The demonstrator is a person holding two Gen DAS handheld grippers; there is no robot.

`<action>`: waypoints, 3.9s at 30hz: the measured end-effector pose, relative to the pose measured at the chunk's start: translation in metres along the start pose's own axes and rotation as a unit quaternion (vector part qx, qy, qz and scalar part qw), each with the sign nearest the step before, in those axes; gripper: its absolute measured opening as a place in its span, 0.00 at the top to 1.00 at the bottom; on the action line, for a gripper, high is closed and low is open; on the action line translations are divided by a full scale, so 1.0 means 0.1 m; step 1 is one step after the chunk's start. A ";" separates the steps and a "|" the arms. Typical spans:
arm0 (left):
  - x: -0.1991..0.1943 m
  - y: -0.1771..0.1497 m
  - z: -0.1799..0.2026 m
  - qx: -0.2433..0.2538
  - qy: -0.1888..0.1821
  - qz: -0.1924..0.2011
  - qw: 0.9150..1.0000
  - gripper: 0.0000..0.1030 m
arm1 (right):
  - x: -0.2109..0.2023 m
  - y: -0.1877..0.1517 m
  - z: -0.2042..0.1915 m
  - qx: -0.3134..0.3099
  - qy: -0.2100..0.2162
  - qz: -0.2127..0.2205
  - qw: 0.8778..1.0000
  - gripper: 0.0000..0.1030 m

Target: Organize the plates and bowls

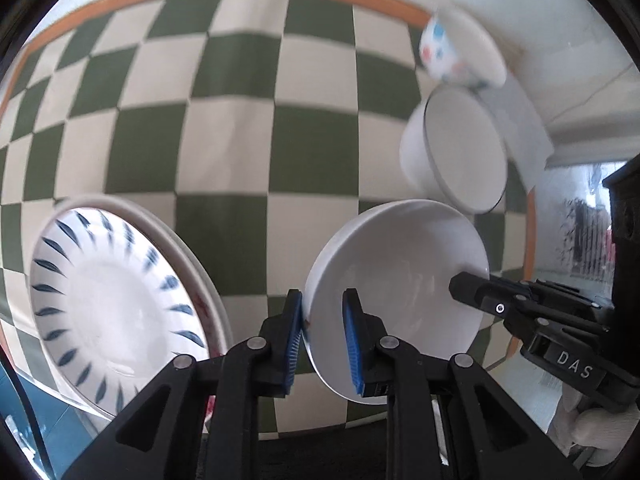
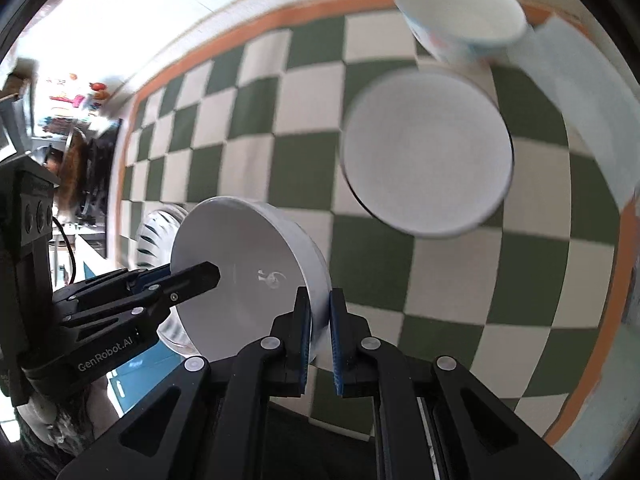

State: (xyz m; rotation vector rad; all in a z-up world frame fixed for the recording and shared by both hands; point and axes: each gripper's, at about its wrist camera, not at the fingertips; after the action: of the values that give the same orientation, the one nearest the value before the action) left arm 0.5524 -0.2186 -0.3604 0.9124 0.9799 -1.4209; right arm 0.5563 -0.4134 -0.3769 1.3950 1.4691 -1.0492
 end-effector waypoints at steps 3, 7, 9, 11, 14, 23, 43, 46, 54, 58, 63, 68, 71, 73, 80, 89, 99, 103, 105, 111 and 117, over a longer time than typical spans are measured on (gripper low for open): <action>0.13 -0.05 0.05 0.012 0.011 -0.013 1.000 0.84 | 0.12 -0.06 0.09 0.009 -0.006 -0.006 1.000 0.90; 0.28 -0.08 0.09 0.021 0.017 -0.027 0.999 0.84 | 0.26 -0.08 0.17 0.017 -0.013 -0.015 1.000 0.90; 0.33 -0.09 0.10 0.022 0.020 -0.031 0.999 0.84 | 0.32 -0.09 0.22 0.025 -0.015 -0.020 0.999 0.90; 0.35 -0.09 0.10 0.020 0.020 -0.032 0.999 0.84 | 0.38 -0.10 0.26 0.029 -0.014 -0.026 0.999 0.90; 0.38 -0.10 0.11 0.026 0.022 -0.034 0.999 0.84 | 0.42 -0.10 0.29 0.034 -0.011 -0.030 0.999 0.90; 0.45 -0.09 0.18 0.037 0.026 -0.035 0.998 0.83 | 0.51 -0.08 0.31 0.043 -0.020 -0.041 0.998 0.90; -0.13 -0.14 0.29 0.030 0.025 0.042 0.998 0.74 | 0.27 -0.20 0.62 0.108 0.039 -0.012 0.993 0.85; -0.26 0.08 0.33 0.026 0.016 0.067 0.997 0.73 | -0.02 -0.21 0.61 0.102 0.015 0.042 0.994 0.85; 0.08 0.91 0.59 0.051 0.014 0.042 0.998 0.73 | -0.33 0.19 0.98 0.156 0.018 0.106 0.982 0.76; 0.36 1.11 0.61 0.055 0.007 0.008 0.998 0.73 | -0.27 0.44 1.14 0.172 0.012 0.113 0.978 0.76; 0.66 1.18 0.69 0.069 0.021 -0.029 0.997 0.75 | -0.06 0.63 1.14 0.175 0.018 0.098 0.979 0.76; 0.69 1.14 0.70 0.075 0.007 -0.018 0.997 0.86 | 0.13 0.77 1.12 0.168 0.001 0.078 0.983 0.83; 0.64 1.12 0.75 0.083 0.013 -0.009 0.996 0.86 | 0.16 0.76 1.11 0.162 -0.014 0.083 0.983 0.90; 0.59 1.09 0.78 0.090 0.019 -0.001 0.996 0.86 | 0.17 0.76 1.10 0.157 -0.021 0.084 0.984 0.91; 0.38 0.97 0.90 0.103 0.016 0.016 0.994 0.86 | 0.04 0.66 0.99 0.147 -0.022 0.088 0.985 0.91; -0.06 0.55 0.85 0.103 -0.025 0.030 0.994 0.86 | -0.41 0.27 0.68 0.131 -0.021 0.099 0.986 0.91; -0.25 0.11 0.64 0.114 -0.013 0.017 0.993 0.86 | -0.55 -0.27 0.34 0.118 -0.003 0.090 0.989 0.90; -0.17 0.01 0.54 0.107 -0.008 0.005 0.994 0.86 | -0.41 -0.37 0.23 0.111 -0.006 0.076 0.991 0.90; -0.12 -0.02 0.52 0.104 -0.006 0.000 0.995 0.86 | -0.33 -0.42 0.22 0.112 -0.007 0.066 0.991 0.90; 0.04 -0.10 0.48 0.099 0.004 -0.019 0.995 0.86 | -0.09 -0.46 0.24 0.114 -0.015 0.040 0.993 0.90; 0.19 -0.15 0.51 0.112 0.025 -0.031 0.993 0.86 | 0.10 -0.48 0.32 0.126 -0.013 0.017 0.992 0.90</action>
State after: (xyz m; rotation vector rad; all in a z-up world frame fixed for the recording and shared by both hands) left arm 0.5361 -0.2723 -0.3586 1.0936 0.9041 -1.5912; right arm 0.5087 -0.4422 -0.3949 1.5696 1.3225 -1.2610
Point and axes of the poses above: each gripper's, at about its wrist camera, not at the fingertips, and x roughly the way its jaws point, z to its right, y to its top, and after that the axes turned 5 degrees about -y, right-handed
